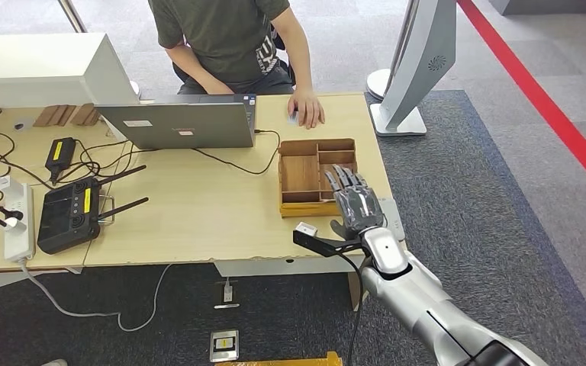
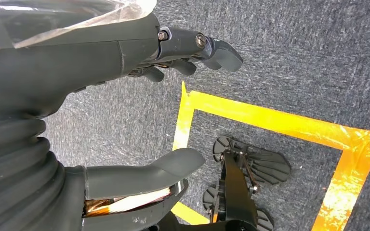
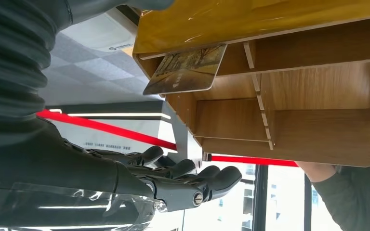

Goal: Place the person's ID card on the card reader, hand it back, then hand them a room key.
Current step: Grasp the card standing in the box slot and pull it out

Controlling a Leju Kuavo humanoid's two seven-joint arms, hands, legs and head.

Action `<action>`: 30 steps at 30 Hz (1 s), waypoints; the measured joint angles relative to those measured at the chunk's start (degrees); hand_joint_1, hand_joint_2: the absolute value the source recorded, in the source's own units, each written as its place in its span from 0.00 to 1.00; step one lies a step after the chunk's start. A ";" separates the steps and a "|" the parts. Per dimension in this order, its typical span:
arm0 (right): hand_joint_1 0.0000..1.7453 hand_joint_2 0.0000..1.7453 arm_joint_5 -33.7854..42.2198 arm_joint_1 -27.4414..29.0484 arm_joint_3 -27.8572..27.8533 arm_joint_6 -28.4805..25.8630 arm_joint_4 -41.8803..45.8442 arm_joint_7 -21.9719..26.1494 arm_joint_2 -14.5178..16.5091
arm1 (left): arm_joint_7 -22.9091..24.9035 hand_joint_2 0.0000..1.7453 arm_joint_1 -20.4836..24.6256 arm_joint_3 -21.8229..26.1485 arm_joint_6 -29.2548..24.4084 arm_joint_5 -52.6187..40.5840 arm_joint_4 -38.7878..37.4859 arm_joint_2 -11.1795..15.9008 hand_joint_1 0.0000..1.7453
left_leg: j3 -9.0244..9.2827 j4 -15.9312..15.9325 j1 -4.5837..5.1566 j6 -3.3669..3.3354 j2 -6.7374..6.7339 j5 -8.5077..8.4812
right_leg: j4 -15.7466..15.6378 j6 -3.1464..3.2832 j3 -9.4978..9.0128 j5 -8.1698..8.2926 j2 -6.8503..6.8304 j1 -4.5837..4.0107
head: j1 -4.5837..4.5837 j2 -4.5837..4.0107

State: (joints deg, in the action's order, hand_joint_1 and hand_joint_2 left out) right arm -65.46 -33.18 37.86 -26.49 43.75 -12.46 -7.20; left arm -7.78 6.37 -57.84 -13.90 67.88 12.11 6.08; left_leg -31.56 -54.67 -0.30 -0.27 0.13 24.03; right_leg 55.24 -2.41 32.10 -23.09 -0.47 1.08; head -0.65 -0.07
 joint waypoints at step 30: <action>1.00 1.00 1.37 -0.40 -0.03 0.91 -3.58 0.39 0.75 | 0.17 1.00 0.00 -0.01 0.00 -0.02 0.00 0.00 0.00 | 0.01 0.00 0.00 0.00 0.00 0.00 | 0.00 0.00 0.00 0.00 0.00 0.00 | 0.00 0.00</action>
State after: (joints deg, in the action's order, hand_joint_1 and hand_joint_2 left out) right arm -64.09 -33.59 37.82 -25.58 40.17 -12.08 -6.45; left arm -7.61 6.37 -57.84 -13.90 67.86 12.11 6.08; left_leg -31.56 -54.67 -0.30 -0.27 0.13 24.03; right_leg 55.24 -2.41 32.09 -23.09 -0.47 1.09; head -0.65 -0.07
